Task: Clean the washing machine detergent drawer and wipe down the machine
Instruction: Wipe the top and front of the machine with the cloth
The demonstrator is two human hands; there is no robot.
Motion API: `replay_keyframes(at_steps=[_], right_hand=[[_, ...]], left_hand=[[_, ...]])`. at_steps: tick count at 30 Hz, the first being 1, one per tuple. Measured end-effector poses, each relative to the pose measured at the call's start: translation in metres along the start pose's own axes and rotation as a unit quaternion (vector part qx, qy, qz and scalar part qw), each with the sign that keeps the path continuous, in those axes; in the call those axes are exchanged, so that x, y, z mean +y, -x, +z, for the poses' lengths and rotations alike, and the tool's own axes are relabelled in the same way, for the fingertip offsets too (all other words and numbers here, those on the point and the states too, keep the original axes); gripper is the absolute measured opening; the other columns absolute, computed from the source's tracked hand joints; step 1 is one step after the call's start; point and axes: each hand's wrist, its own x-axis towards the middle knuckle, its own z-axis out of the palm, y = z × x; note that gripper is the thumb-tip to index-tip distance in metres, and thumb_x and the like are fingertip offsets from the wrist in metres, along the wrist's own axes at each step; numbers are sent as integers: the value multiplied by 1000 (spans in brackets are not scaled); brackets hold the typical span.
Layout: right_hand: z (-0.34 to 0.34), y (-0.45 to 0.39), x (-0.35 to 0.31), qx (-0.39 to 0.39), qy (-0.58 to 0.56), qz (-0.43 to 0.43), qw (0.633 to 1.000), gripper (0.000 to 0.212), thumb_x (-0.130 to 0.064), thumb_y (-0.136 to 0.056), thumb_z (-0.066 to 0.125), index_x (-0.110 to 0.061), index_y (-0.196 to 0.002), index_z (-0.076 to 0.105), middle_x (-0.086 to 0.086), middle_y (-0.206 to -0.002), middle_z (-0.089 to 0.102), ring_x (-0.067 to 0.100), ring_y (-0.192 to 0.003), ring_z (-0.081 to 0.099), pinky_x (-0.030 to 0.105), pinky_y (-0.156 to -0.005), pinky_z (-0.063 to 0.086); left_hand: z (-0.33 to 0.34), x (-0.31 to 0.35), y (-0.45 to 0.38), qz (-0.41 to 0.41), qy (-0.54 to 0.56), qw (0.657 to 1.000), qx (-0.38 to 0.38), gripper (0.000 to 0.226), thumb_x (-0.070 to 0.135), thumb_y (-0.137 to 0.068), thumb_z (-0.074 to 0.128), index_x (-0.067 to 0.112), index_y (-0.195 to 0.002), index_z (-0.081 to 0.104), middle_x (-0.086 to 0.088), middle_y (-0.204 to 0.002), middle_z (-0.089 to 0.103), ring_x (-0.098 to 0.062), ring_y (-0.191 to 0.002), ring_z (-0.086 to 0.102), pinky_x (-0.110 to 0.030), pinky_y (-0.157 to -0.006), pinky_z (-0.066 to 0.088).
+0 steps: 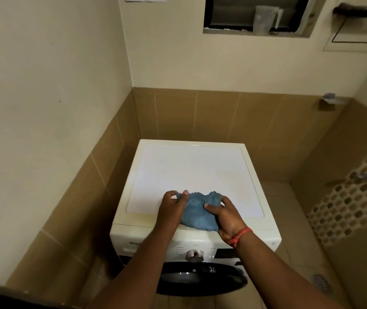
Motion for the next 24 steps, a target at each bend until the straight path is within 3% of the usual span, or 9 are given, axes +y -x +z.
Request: replay_keyframes(at_steps=[4,7,9,12,14,17,19,21,24], right_hand=[[-7,-8,-7,54,12,-24,998,58,5,-87,65,-15,-138,45,13,-126,60,29,-110,62,42,-90,53],[-17,-12,-17,19,97,-13,995,62,2,-83,69,-13,-138,43,17,-122,62,32,-105,65,44,-84,56],[-25,-14,-29,-22,133,1,991,68,-3,-81,72,-13,-139,40,17,-122,62,36,-106,65,52,-91,54],[-40,-22,-55,5,262,-20,965,72,-8,-89,67,-17,-147,26,16,-128,54,34,-118,55,47,-104,46],[-56,-29,-68,13,273,-65,960,85,-7,-86,70,-26,-152,19,11,-143,42,31,-129,46,46,-106,45],[-88,-39,-90,-30,328,-157,931,89,-3,-81,75,-32,-150,26,1,-149,29,22,-135,37,32,-103,46],[-106,-46,-106,-80,355,-193,911,83,0,-80,73,-32,-146,34,-4,-146,29,17,-133,37,28,-104,44],[-122,-52,-121,-124,361,-215,899,79,2,-80,71,-33,-143,39,-9,-143,31,16,-132,38,34,-109,43],[-141,-64,-133,-180,364,-232,884,79,3,-79,72,-36,-141,42,-14,-140,35,13,-131,41,41,-109,43]], left_hand=[[12,-3,-1,-57,-2,997,-48,64,31,-90,68,22,-144,34,-5,-137,47,-22,-112,55,-34,-93,53],[19,0,-4,-66,53,996,-28,52,18,-91,65,27,-138,43,-7,-117,62,-22,-102,63,-40,-89,57],[24,4,-4,-34,64,997,-32,45,11,-93,61,30,-132,49,-4,-103,65,-19,-95,65,-34,-83,59],[46,11,-3,33,3,999,-33,39,10,-95,59,31,-128,56,4,-106,60,-10,-97,58,-17,-76,50],[65,15,-3,51,-26,998,-39,35,9,-95,60,31,-123,60,8,-116,57,-11,-107,54,-17,-83,47],[96,22,-6,53,-24,997,-52,36,6,-93,61,35,-113,64,7,-122,59,-13,-112,55,-21,-88,48],[111,27,-8,34,14,997,-62,40,2,-90,62,36,-110,67,2,-123,62,-16,-113,58,-28,-93,52],[127,33,-8,0,84,994,-69,42,-1,-87,63,32,-112,70,-4,-122,64,-23,-113,60,-35,-95,54],[149,43,-3,-51,229,970,-67,28,2,-95,57,14,-117,68,-11,-117,68,-26,-110,65,-33,-88,57]])
